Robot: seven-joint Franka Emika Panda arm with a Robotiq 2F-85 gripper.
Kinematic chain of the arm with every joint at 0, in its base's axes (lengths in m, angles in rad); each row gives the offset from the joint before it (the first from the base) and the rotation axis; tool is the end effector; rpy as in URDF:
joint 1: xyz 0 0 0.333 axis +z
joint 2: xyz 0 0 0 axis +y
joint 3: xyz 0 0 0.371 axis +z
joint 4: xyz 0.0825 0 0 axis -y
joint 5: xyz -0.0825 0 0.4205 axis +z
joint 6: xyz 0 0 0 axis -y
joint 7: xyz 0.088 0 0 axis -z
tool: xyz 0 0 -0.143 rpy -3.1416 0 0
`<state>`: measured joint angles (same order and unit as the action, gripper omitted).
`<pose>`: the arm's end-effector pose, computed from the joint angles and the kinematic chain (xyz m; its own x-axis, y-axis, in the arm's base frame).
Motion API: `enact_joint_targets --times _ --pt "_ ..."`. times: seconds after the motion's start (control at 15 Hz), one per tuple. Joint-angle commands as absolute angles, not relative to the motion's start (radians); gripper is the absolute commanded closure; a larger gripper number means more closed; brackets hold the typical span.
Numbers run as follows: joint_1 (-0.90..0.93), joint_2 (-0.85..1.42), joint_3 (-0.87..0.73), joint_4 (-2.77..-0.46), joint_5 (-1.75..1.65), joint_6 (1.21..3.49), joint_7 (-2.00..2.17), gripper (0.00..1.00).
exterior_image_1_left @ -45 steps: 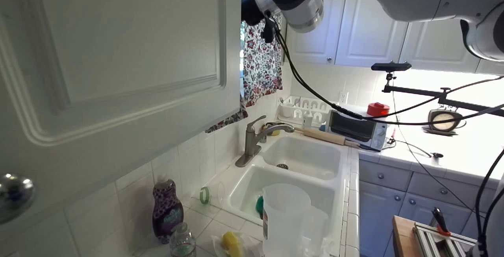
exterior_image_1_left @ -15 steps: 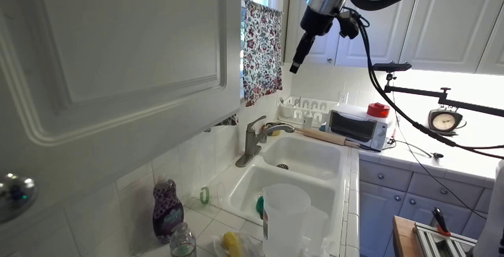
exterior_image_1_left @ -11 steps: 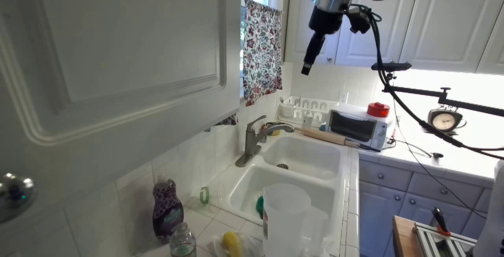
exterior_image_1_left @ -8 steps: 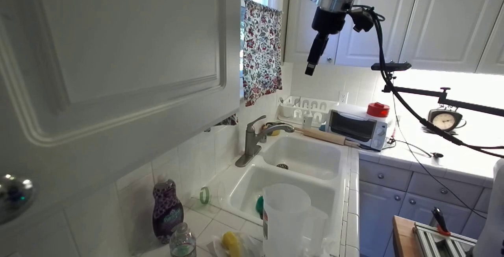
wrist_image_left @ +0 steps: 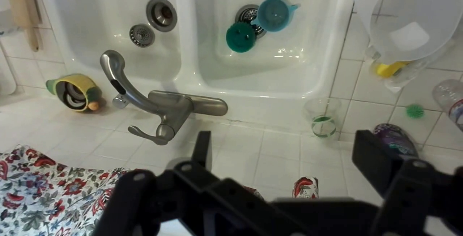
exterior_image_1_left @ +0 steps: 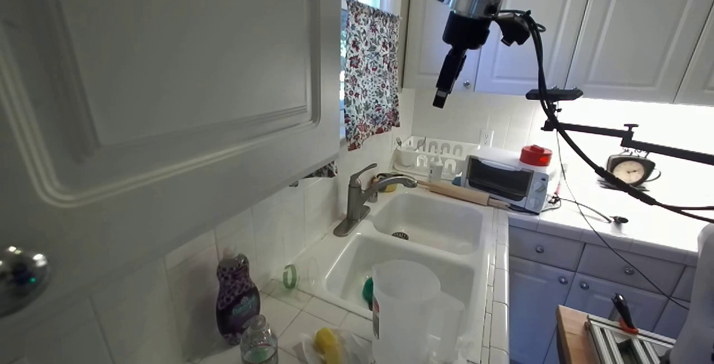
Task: Pull open the curtain on the left
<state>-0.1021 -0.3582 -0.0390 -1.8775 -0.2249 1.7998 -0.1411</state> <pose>0.4779 -0.0986 0.7028 0.9696 0.0505 0.2394 -0.0102 -0.9693 0.2455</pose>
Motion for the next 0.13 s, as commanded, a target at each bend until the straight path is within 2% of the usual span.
enact_joint_targets --times 0.0,0.07 --pt "-0.087 -0.357 -0.051 -1.874 -0.23 1.796 -0.137 0.0" --pt "-0.087 -0.357 -0.051 -1.874 -0.23 1.796 -0.137 0.0"
